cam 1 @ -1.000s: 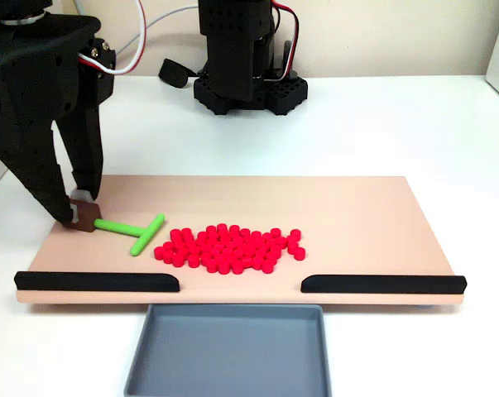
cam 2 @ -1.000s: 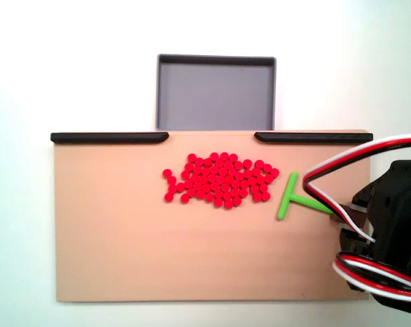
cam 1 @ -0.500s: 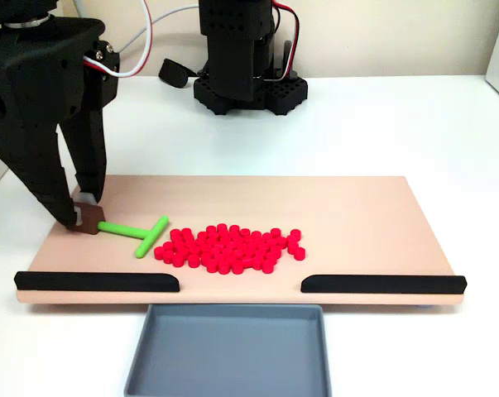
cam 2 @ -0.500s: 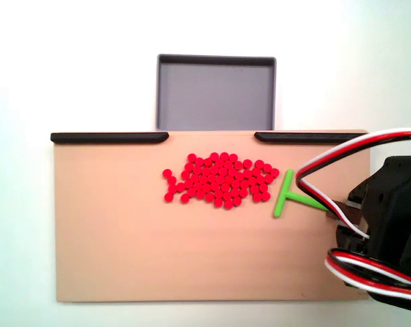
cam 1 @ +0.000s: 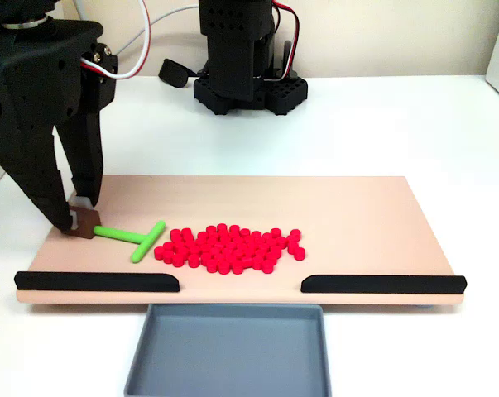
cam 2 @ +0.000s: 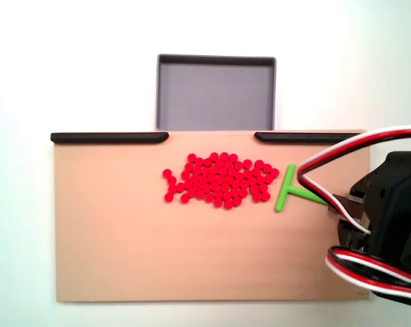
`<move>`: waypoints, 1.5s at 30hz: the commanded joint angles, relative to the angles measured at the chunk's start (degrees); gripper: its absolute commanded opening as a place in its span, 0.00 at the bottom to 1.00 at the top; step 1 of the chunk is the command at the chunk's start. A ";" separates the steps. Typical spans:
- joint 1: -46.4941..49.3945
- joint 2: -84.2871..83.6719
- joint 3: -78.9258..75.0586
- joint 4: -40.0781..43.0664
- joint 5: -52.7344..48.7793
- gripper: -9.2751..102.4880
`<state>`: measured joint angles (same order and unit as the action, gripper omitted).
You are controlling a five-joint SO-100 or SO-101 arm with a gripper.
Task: Gather the right side granules
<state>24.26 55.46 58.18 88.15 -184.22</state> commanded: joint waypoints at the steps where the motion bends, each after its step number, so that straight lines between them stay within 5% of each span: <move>1: -0.35 -0.09 -0.79 -0.44 -22.24 0.08; 45: -3.52 1.93 0.18 0.35 -16.96 0.08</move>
<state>21.53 55.55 58.18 88.15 -184.22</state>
